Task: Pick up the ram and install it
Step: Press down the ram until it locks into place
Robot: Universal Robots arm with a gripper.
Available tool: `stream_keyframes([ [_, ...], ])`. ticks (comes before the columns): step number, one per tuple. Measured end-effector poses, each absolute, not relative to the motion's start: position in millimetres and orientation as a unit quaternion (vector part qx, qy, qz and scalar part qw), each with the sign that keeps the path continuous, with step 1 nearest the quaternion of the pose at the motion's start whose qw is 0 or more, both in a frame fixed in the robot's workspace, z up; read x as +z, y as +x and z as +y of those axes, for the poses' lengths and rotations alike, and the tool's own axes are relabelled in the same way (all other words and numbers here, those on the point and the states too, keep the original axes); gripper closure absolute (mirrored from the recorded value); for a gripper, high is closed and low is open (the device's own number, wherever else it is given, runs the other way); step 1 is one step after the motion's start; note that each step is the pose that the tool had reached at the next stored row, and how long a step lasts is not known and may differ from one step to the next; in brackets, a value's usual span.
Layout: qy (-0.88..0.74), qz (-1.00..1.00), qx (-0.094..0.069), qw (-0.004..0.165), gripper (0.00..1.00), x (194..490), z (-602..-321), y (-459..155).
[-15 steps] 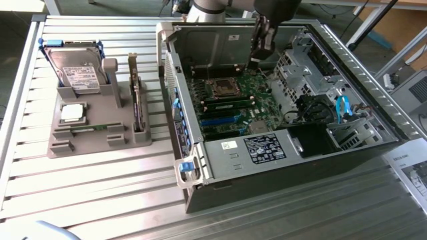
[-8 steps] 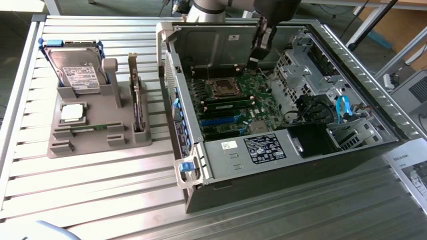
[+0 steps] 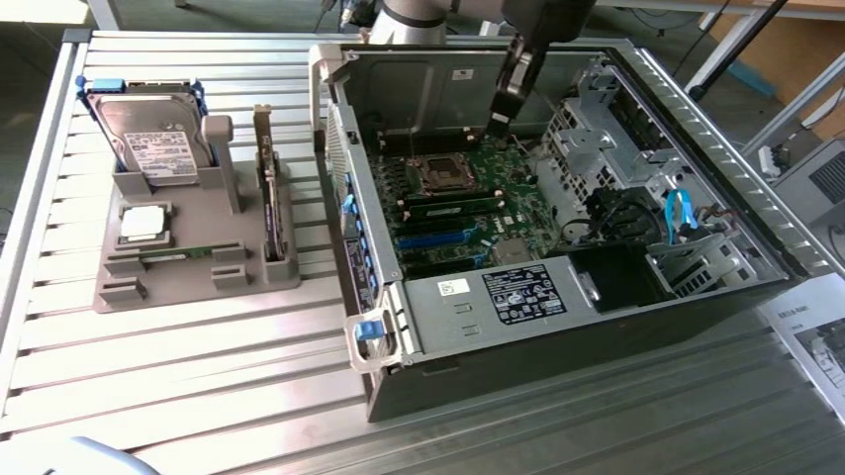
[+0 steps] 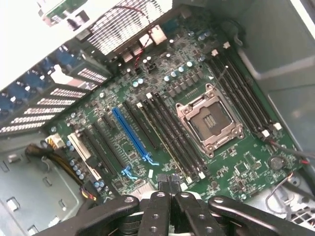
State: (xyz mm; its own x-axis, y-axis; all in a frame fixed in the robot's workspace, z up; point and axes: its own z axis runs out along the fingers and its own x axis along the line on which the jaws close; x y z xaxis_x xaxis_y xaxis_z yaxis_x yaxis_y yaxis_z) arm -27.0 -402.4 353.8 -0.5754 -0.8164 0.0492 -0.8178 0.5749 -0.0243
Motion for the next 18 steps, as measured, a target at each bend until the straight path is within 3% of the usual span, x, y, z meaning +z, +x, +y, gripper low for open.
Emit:
stream_keyframes([
  [18, 0.336, -0.941, 0.02, 0.019, 0.9, 353.5, -402.3, -27.0],
])
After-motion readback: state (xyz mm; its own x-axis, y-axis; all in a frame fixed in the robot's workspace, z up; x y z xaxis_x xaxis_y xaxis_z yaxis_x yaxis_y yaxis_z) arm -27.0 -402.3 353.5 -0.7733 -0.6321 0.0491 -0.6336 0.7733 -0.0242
